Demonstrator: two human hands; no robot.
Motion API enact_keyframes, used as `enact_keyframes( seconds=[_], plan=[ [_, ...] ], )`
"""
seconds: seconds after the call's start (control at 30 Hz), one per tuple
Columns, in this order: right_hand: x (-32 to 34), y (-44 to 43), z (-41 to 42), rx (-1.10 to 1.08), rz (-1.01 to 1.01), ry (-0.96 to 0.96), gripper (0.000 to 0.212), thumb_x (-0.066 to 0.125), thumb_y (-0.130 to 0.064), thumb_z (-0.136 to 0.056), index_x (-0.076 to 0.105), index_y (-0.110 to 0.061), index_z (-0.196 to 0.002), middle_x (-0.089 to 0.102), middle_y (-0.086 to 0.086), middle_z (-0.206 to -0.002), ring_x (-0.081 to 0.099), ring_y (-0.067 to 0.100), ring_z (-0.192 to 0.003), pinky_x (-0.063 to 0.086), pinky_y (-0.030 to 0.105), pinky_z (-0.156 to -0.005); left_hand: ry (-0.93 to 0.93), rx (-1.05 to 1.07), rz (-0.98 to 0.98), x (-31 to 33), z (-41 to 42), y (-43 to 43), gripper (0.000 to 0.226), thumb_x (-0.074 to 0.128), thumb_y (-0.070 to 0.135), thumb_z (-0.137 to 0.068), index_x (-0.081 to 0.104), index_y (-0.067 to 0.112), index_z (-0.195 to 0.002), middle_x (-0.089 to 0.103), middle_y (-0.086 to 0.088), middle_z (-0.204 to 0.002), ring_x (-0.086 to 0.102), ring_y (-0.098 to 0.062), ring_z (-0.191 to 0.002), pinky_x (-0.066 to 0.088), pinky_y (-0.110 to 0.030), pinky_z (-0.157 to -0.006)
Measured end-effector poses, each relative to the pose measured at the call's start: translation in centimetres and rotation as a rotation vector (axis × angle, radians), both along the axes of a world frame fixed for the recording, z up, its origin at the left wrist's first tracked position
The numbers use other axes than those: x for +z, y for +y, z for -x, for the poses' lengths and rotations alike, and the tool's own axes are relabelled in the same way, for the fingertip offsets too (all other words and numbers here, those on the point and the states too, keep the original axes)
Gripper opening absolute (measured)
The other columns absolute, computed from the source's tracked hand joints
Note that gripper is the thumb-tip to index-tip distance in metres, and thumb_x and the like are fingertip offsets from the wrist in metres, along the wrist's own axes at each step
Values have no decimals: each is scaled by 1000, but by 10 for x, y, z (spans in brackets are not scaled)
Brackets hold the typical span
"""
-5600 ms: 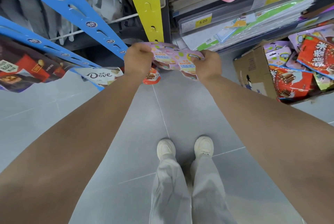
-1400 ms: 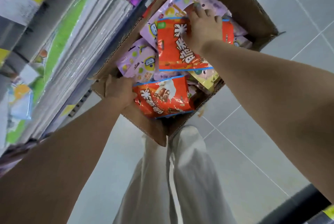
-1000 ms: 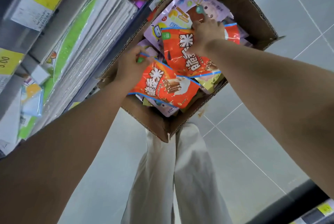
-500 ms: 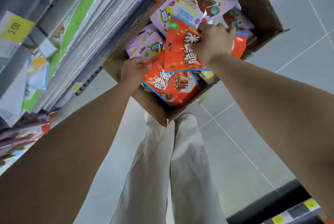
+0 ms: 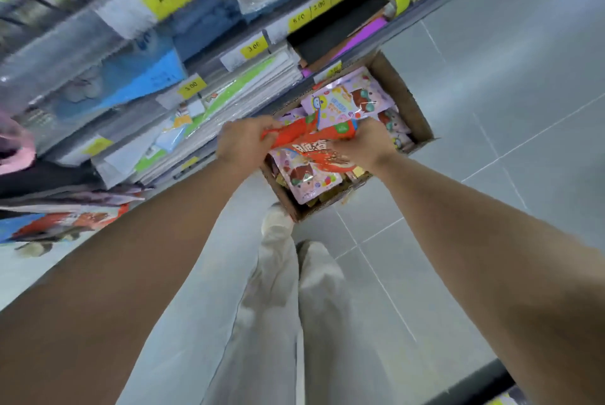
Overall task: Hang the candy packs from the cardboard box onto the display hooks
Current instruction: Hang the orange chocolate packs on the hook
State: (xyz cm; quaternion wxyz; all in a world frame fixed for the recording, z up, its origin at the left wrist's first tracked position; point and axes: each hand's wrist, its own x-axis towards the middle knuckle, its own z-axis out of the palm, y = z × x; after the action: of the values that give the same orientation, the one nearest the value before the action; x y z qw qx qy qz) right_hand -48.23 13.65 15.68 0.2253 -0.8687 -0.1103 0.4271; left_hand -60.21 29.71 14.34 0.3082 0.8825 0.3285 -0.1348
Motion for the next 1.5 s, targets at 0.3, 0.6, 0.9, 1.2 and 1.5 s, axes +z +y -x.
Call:
enact_keyframes(
  seconds=[0.3,0.6,0.9,1.2,1.5],
  plan=[
    [173,46,90,297,-239,-88,34,73,-20,-79,67,-7,-109,63,12,-121,62,21,-106,48,33,-94,-122,114,-229,187,131,19,23,54,20,-90,69,22,-107,69,-6,-111,60,-29,-108,44,-34,-85],
    [250,111,246,610,-275,-68,40,78,-29,-73,68,9,-82,59,21,-71,50,20,-68,42,32,-64,-320,437,-403,271,306,13,26,55,23,-72,77,17,-87,75,-6,-85,68,-28,-81,52,-30,-70],
    [233,176,419,533,-360,57,25,76,-17,-76,72,-2,-97,72,15,-95,67,16,-78,51,27,-74,-272,1020,-70,245,451,78,19,58,15,-82,74,19,-92,72,-1,-98,65,-21,-95,51,-34,-87],
    [131,211,492,235,-382,88,26,73,-11,-79,70,1,-102,71,20,-101,64,19,-85,52,36,-86,-146,1055,-42,148,489,135,18,57,23,-87,70,27,-98,70,5,-104,61,-17,-102,47,-32,-88],
    [12,272,453,269,-308,-83,26,67,-21,-85,71,1,-99,70,17,-91,61,17,-84,35,22,-64,-276,1203,-5,30,468,210,11,56,21,-85,66,22,-89,70,4,-92,64,-19,-92,49,-36,-87]
  ],
)
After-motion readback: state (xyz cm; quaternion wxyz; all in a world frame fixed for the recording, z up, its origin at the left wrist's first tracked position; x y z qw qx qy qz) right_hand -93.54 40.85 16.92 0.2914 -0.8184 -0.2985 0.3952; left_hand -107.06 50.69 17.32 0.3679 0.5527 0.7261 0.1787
